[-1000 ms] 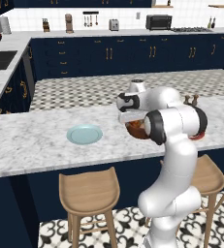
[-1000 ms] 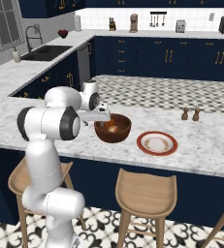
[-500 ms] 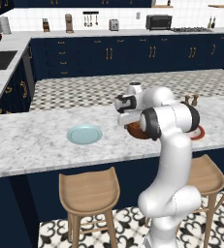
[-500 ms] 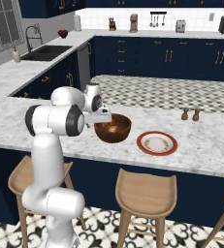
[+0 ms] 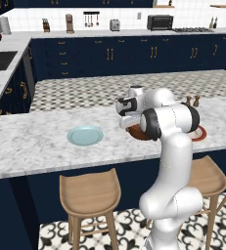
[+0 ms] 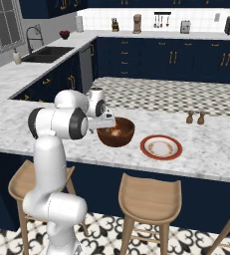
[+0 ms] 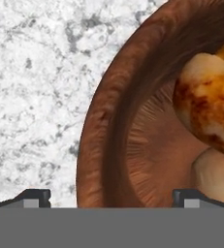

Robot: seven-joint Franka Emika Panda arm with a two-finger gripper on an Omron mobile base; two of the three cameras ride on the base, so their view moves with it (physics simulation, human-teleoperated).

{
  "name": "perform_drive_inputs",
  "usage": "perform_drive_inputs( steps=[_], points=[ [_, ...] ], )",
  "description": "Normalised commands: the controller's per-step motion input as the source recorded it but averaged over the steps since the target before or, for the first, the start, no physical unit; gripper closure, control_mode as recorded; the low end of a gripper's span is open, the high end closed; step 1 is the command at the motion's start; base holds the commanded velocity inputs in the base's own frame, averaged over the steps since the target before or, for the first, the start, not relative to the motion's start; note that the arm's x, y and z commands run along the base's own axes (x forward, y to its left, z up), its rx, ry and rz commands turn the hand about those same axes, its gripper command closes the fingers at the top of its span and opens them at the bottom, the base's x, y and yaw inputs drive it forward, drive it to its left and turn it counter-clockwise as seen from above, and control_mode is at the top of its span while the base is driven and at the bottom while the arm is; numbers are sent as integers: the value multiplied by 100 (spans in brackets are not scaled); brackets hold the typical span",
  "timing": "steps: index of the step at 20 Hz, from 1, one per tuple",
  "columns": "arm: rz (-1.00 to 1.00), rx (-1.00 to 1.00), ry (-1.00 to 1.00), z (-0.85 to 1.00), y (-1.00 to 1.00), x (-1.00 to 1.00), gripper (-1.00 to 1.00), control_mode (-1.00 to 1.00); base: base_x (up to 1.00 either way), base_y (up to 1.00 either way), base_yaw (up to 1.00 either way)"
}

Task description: Pick the chicken drumstick and onion from their plates and place them in the bowl. Then put the bowl in the fridge.

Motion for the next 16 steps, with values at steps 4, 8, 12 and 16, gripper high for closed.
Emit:
perform_drive_inputs(
  steps=[4,8,12,16],
  points=[
    [1,0,0,-14,0,-7,-100,-100,0,0,0],
    [0,0,0,-7,0,-32,-100,-100,0,0,0],
    [0,0,0,-19,0,-43,-100,-100,0,0,0],
    [0,0,2,-22,0,-33,-100,-100,0,0,0]
  ],
)
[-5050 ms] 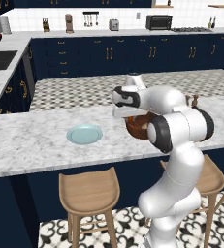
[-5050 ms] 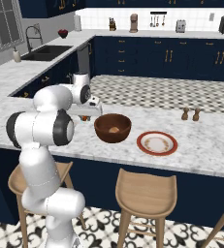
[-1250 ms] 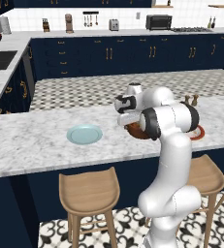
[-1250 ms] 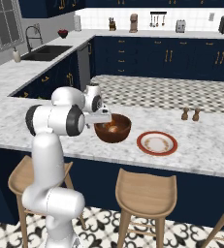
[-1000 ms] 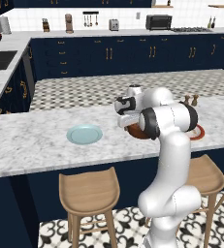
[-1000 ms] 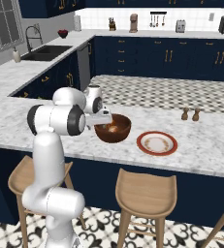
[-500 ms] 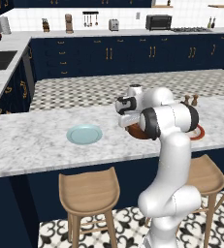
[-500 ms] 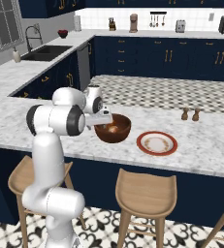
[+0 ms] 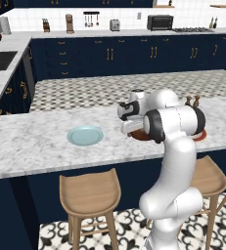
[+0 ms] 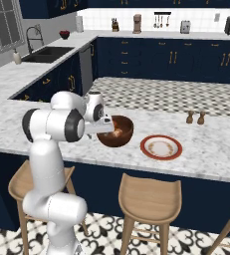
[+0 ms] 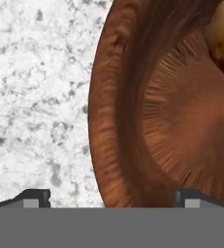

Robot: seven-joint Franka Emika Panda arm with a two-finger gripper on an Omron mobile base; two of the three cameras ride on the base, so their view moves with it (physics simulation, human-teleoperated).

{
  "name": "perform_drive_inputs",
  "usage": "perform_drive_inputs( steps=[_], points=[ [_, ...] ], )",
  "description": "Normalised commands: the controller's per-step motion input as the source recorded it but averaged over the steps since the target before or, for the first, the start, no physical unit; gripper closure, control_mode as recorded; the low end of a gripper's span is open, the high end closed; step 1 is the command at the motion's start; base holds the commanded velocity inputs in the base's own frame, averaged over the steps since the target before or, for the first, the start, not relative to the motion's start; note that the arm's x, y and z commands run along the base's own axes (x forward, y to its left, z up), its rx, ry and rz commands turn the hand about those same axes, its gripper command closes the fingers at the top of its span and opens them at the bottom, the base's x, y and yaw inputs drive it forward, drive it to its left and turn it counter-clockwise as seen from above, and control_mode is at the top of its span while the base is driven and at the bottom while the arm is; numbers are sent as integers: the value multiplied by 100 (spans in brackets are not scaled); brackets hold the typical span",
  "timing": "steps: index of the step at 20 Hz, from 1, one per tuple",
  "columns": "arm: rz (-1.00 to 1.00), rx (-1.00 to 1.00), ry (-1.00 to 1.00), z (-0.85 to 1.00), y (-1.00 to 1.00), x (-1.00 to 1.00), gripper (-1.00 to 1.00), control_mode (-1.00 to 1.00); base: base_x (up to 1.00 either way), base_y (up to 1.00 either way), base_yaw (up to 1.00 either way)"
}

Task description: Pick the chicken drumstick and onion from their plates and place them in the bowl. Then put the bowl in the fridge.

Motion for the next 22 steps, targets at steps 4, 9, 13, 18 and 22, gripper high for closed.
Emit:
perform_drive_inputs(
  steps=[4,9,13,18,22],
  points=[
    [1,0,0,-3,0,3,-100,-100,0,0,0],
    [5,0,0,-4,-1,28,-100,-100,0,0,0],
    [5,0,0,-14,-1,36,-100,-100,0,0,0],
    [5,0,0,-7,0,15,100,-100,0,0,0],
    [0,0,0,0,0,0,100,-100,0,0,0]
  ],
)
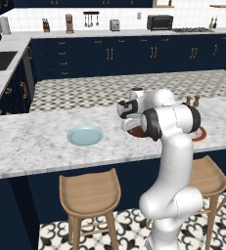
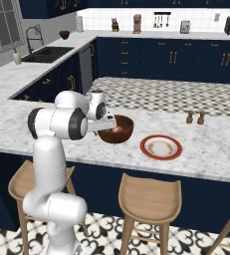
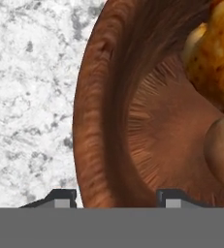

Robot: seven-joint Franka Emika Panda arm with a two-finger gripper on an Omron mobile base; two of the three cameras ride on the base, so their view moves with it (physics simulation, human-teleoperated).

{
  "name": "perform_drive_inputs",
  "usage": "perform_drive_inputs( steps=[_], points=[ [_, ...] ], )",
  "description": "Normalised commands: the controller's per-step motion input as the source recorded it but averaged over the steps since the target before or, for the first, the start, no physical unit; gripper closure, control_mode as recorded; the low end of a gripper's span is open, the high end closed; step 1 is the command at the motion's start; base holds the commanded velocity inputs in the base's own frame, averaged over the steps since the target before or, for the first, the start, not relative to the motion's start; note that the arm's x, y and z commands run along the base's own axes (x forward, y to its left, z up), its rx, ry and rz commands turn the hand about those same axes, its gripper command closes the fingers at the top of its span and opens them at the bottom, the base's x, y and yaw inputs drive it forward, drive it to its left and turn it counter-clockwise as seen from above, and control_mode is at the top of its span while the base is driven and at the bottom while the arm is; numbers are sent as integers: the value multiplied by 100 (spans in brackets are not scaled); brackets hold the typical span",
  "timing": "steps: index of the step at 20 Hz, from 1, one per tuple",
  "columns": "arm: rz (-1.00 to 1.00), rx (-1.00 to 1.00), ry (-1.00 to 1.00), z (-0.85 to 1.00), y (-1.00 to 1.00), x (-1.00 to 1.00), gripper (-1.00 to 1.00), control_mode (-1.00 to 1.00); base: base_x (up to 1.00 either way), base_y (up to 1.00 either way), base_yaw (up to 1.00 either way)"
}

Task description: Pick the chicken drumstick and onion from their plates and place them in the bowl. Then put the bowl in the fridge.

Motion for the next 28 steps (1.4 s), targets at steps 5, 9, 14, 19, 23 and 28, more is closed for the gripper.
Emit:
perform_drive_inputs(
  steps=[5,9,14,19,23,28],
  points=[
    [0,0,0,0,0,0,100,-100,0,0,0],
    [0,0,0,41,-12,-21,100,-100,0,0,0],
    [15,0,-4,74,-52,-65,100,-100,0,0,0],
    [32,0,-3,76,-37,-48,100,-100,0,0,0],
    [31,0,0,95,-12,-74,100,-100,0,0,0],
    [26,-1,-6,83,12,-96,100,-100,0,0,0]
  ],
)
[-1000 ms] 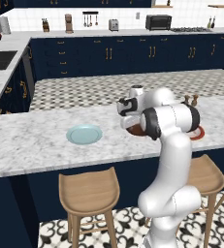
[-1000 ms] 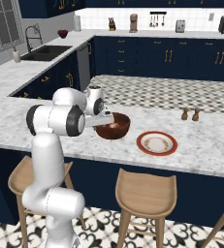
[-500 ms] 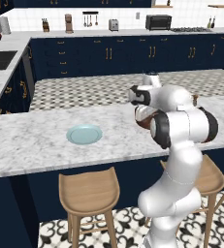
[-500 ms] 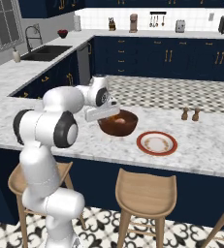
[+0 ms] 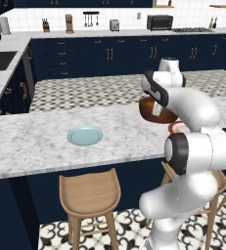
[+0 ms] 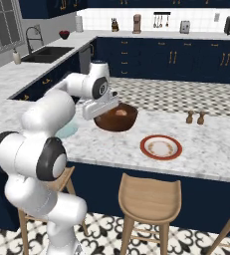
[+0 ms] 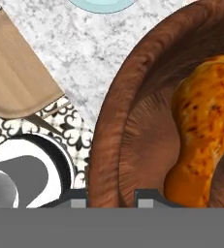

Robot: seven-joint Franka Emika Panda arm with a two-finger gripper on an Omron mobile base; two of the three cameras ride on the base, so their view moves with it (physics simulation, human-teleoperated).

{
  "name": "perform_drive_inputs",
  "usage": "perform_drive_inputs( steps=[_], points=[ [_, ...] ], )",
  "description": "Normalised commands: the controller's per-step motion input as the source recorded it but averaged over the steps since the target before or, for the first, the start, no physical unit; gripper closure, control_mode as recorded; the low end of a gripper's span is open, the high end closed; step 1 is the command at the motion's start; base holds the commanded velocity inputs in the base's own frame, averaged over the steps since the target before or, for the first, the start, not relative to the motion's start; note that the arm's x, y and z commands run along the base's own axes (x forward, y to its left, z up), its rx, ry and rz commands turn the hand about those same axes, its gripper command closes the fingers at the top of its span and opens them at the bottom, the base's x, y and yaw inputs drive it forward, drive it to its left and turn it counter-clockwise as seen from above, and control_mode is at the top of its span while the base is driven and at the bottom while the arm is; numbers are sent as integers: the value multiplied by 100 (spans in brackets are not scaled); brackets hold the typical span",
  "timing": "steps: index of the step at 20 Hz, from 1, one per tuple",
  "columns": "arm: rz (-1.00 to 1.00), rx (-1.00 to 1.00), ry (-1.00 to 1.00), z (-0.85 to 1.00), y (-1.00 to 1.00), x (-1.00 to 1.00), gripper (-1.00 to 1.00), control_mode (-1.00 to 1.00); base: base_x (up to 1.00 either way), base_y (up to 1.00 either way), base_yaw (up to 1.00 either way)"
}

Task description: Pick the chicken drumstick and onion from their plates and place them in the bowl. Then put the bowl in the fridge.

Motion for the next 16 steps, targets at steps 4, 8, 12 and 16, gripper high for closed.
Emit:
perform_drive_inputs(
  steps=[4,8,12,16],
  points=[
    [26,-3,-5,81,32,-94,100,-100,0,0,0],
    [25,-2,-7,63,10,-99,100,-100,0,0,0],
    [16,-2,-5,17,-1,-98,100,-100,0,0,0],
    [13,-7,-6,3,8,-82,100,-100,0,0,0]
  ],
)
